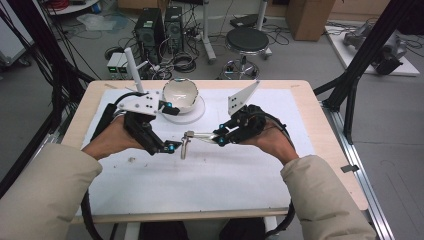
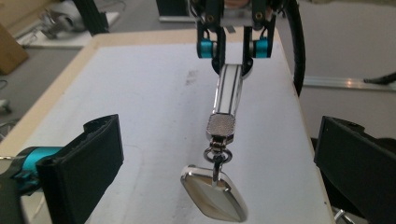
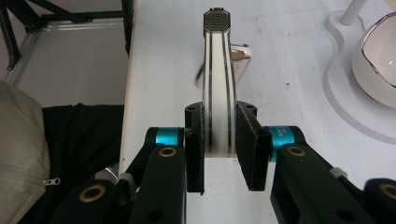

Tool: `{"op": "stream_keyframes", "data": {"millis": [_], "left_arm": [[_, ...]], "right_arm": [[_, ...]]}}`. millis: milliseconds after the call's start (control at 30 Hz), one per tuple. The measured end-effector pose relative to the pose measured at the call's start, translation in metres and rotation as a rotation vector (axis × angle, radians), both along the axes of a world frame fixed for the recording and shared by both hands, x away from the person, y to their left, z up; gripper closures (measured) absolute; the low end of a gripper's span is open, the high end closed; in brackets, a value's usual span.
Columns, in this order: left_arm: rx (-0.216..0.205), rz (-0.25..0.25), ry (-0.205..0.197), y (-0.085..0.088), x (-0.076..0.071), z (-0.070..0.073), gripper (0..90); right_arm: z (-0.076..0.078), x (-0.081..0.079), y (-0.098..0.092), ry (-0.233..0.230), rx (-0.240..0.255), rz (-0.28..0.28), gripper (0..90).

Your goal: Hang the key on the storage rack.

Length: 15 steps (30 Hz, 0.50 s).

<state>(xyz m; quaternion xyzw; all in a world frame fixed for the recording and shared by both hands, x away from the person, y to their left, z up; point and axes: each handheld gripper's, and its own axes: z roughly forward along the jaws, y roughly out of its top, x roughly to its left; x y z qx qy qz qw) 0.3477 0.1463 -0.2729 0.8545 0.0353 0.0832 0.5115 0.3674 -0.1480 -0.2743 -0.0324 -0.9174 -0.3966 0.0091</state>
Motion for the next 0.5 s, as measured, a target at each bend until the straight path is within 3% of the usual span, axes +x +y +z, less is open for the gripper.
{"op": "stream_keyframes", "data": {"millis": [200, 300, 500], "left_arm": [[0.091, -0.054, 0.027, -0.022, -0.001, -0.011, 2.6], [0.112, -0.066, 0.036, -0.029, -0.001, -0.014, 2.8], [0.151, -0.082, 0.046, -0.035, -0.001, -0.020, 14.2]], "right_arm": [[-0.002, -0.002, 0.003, -0.009, -0.020, 0.016, 74.8], [-0.003, -0.002, 0.004, -0.006, -0.023, 0.020, 74.8], [-0.005, -0.004, 0.006, -0.001, -0.036, 0.029, 74.7]]}}
